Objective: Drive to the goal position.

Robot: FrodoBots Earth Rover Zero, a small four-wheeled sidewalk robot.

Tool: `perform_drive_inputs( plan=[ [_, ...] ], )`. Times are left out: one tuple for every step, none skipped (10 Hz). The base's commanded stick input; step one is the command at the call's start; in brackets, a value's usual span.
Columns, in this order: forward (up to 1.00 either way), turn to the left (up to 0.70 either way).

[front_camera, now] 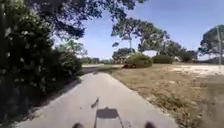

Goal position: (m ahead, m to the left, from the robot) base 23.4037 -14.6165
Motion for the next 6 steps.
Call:
perform_drive_inputs(
  plan=[
    [1.0,0.03],
    [1.0,0.03],
    [1.0,0.03],
    [1.0,0.03],
    [1.0,0.03],
    [1.0,0.03]
  ],
)
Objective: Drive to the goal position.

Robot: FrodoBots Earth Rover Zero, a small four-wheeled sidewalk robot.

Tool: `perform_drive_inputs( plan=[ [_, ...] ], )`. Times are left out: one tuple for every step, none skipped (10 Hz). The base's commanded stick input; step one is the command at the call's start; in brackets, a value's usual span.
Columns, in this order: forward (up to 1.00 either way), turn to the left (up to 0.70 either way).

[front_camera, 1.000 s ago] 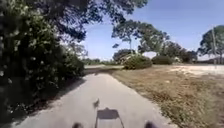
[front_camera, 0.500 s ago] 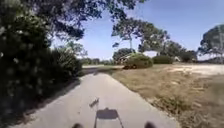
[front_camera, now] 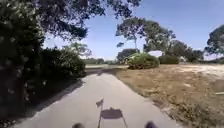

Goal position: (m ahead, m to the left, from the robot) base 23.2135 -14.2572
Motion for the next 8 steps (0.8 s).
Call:
perform_drive_inputs(
  plan=[
    [1.0,0.02],
    [1.0,0.01],
    [1.0,0.0],
    [1.0,0.0],
    [1.0,0.0],
    [1.0,0.0],
    [1.0,0.0],
    [1.0,0.0]
  ],
)
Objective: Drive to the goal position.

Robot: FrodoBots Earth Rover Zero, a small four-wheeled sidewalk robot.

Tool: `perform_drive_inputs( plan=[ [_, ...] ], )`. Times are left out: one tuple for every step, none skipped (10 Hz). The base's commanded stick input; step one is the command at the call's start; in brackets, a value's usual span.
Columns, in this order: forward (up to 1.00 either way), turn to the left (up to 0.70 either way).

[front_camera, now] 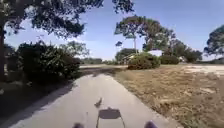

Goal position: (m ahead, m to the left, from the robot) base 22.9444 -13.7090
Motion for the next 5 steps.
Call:
perform_drive_inputs(
  plan=[
    [1.0,0.0],
    [1.0,0.0],
    [1.0,0.4],
    [1.0,0.4],
    [1.0,0.4]
  ],
)
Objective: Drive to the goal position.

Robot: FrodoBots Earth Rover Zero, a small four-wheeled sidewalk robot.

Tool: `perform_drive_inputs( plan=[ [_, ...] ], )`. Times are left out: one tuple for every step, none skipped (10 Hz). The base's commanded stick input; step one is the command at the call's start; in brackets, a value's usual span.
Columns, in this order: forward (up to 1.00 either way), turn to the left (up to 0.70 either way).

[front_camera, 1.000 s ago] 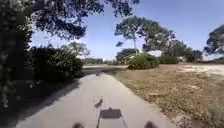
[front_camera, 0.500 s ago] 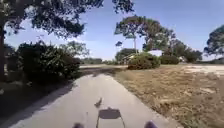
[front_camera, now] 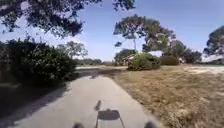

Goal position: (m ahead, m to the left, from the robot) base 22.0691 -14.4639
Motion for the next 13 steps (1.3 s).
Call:
perform_drive_inputs(
  plan=[
    [1.0,0.4],
    [1.0,0.09],
    [1.0,0.02],
    [1.0,0.02],
    [1.0,0.02],
    [1.0,0.03],
    [1.0,0.4],
    [1.0,0.4],
    [1.0,0.39],
    [1.0,0.2],
    [1.0,0.03],
    [1.0,0.02],
    [1.0,0.02]
  ],
)
